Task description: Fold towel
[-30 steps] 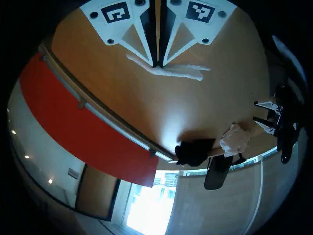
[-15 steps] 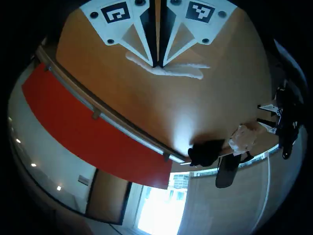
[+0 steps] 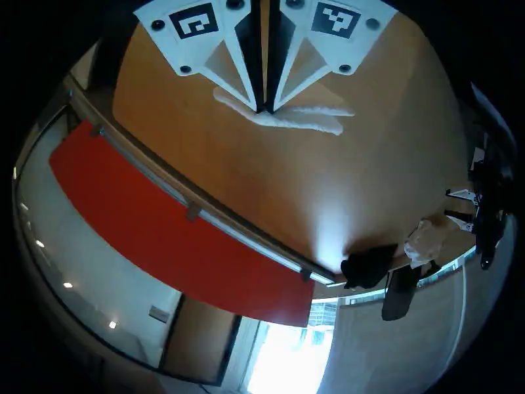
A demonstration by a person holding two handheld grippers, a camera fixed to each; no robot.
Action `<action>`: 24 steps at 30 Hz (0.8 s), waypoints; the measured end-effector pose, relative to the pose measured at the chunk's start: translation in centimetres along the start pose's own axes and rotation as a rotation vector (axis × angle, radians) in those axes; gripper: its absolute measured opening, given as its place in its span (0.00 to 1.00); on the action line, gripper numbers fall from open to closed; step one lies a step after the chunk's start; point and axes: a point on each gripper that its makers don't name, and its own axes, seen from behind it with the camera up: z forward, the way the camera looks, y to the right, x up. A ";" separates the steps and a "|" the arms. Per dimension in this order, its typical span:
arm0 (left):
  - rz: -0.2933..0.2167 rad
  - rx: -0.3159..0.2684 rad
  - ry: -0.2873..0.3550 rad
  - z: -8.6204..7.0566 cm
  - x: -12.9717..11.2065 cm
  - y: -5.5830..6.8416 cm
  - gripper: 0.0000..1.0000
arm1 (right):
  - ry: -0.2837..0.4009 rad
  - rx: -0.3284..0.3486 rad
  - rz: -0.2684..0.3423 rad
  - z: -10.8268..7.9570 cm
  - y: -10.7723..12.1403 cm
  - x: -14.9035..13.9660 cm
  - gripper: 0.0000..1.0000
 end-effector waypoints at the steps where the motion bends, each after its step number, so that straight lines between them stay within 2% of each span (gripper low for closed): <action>1: 0.001 0.000 -0.001 0.0 0.0 0.0 0.99 | -0.003 -0.003 0.007 -0.1 0.5 -0.3 0.03; 9: 0.005 0.005 -0.013 0.2 -0.2 0.3 0.98 | -0.030 -0.043 0.043 -1.2 4.4 -2.3 0.03; 24: 0.019 0.017 -0.023 0.2 0.2 0.3 0.99 | -0.114 -0.106 0.063 -2.4 10.2 -6.9 0.03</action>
